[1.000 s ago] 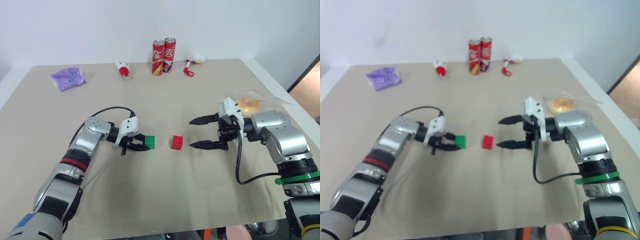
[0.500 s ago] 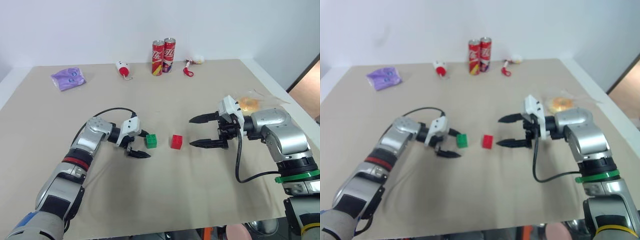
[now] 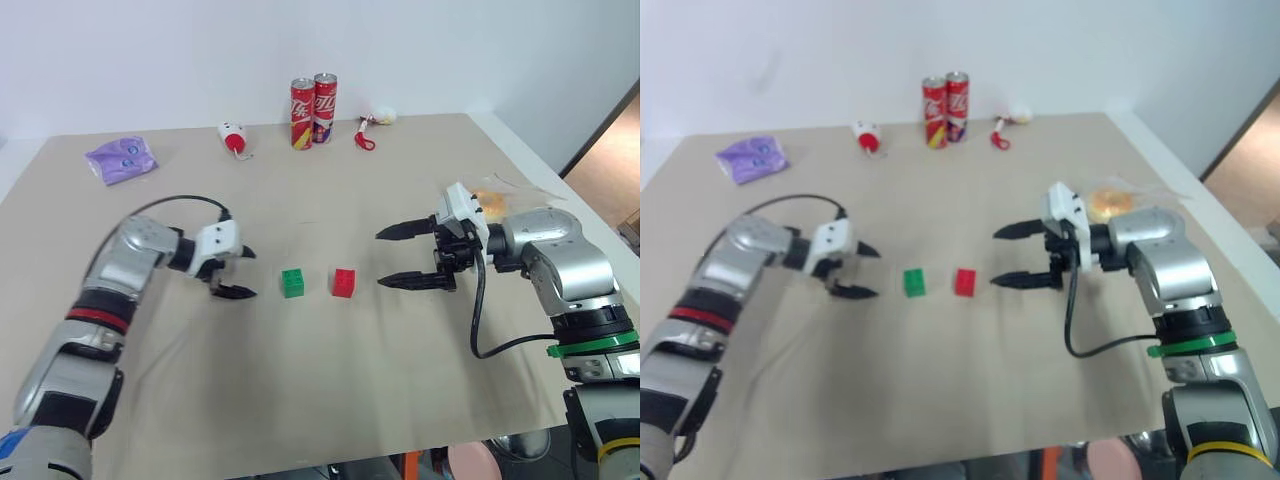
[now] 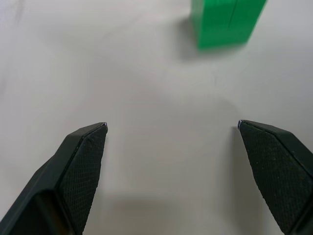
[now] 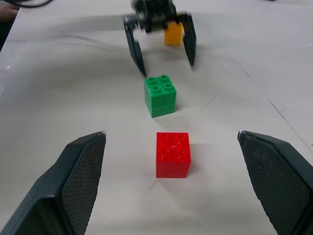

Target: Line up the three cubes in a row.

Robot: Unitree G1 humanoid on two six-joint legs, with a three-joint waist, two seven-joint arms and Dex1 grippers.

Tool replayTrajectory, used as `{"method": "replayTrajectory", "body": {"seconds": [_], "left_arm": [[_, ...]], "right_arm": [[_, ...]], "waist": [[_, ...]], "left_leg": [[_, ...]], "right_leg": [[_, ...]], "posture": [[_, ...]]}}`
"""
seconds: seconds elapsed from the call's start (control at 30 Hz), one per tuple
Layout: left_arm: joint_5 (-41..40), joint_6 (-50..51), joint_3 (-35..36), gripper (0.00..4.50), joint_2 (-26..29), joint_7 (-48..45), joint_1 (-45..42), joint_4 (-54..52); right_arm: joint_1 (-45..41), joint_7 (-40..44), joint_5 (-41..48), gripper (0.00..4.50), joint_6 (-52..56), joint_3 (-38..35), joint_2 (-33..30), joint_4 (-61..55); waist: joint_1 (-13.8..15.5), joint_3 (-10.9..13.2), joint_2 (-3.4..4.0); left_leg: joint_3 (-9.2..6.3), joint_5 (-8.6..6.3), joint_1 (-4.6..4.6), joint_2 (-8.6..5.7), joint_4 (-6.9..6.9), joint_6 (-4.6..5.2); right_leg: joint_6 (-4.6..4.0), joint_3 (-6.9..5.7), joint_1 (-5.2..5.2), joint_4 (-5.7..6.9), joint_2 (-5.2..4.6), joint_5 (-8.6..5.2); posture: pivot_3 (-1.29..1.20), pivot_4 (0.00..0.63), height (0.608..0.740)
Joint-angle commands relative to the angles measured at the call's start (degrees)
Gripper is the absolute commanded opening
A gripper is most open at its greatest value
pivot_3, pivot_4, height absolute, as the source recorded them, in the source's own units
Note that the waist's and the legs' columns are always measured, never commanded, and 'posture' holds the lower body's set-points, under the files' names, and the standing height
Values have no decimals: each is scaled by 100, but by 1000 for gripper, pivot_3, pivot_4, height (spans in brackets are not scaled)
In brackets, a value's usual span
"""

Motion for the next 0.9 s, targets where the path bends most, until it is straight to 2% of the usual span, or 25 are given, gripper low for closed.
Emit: {"method": "replayTrajectory", "body": {"seconds": [0.03,0.17,0.3,0.4,0.7,0.9], "left_arm": [[-281,384,285,4444,397,-233,247,-801],[-790,1052,846,4444,386,266,587,-1787],[-1605,2148,1727,4444,-108,1504,832,-3020],[-1920,2768,2229,4444,-405,2414,1007,-3756],[-1771,4713,3412,4444,-1006,5389,2422,-6081],[-1730,5698,3824,4444,-1464,6552,2963,-7067]], "right_arm": [[-225,92,-16,4500,-115,-60,24,36],[-273,122,-46,4500,-152,-51,71,82],[-278,107,-13,4500,-125,-45,128,8],[-252,90,8,4500,-95,-45,162,-71],[-142,-13,30,4500,-58,12,383,-246],[-186,8,7,4500,-86,100,577,-190]], "waist": [[-3,0,0],[11,2,0],[72,2,-1],[83,2,-1],[68,4,-5],[84,3,-8]], "left_leg": [[3,-1,-2,0,0,-1],[7,-3,-8,-3,1,-2],[3,-3,-11,-6,6,-2],[3,-3,-10,-5,8,-2],[-8,-2,0,1,5,-3],[-6,-2,4,-7,14,-4]], "right_leg": [[-1,2,-2,-1,0,-1],[1,-1,-4,-1,-12,-7],[4,-6,-3,-2,-16,-5],[7,-6,-2,-2,-15,-3],[7,-11,4,1,-7,-1],[13,-10,13,-1,-13,3]], "posture": [[0,150,740],[0,150,740],[0,150,740],[0,150,740],[0,150,740],[0,150,740]]}}
